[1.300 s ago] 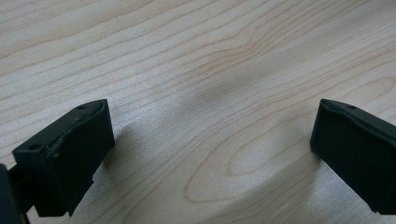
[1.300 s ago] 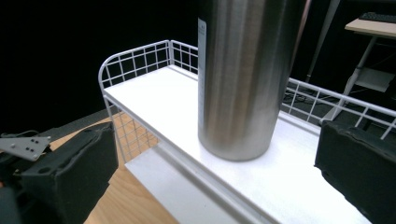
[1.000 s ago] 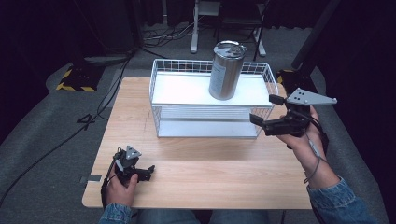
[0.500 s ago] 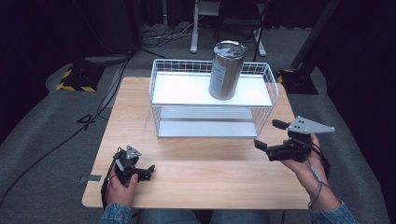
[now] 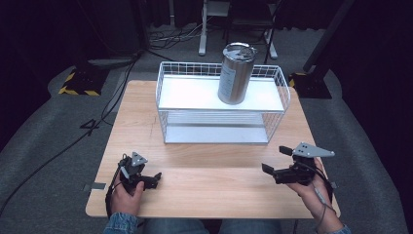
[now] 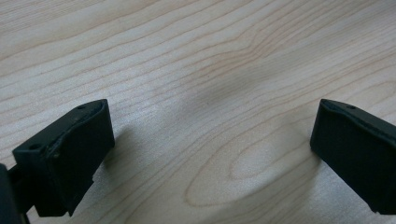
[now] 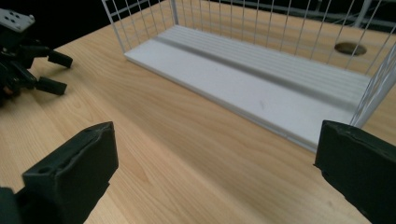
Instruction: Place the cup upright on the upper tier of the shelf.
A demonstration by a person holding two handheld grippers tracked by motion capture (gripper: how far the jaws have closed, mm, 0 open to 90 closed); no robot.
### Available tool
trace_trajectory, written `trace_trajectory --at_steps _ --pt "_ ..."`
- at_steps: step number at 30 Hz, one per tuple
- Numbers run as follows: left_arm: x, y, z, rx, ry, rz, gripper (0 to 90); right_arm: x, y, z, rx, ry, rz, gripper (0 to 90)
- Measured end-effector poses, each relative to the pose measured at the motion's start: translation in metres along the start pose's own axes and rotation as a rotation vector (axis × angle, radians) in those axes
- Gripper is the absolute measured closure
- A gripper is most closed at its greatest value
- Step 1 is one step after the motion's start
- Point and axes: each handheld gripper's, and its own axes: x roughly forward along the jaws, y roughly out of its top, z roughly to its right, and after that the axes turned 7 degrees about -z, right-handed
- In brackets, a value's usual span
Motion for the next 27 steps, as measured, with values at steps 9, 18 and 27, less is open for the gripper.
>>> trace_trajectory --at_steps 9,18,27 --pt "0.0 0.0 0.0 -0.001 0.001 0.001 0.1 0.023 -0.033 0.002 0.032 -0.008 -0.061 0.1" --pt "0.0 0.0 0.0 0.001 0.001 0.0 0.1 0.042 -0.056 0.0 0.005 -0.044 -0.148 0.0" --pt "0.0 0.0 0.0 0.0 0.0 0.0 0.1 0.053 -0.068 0.0 -0.018 -0.11 -0.246 1.0"
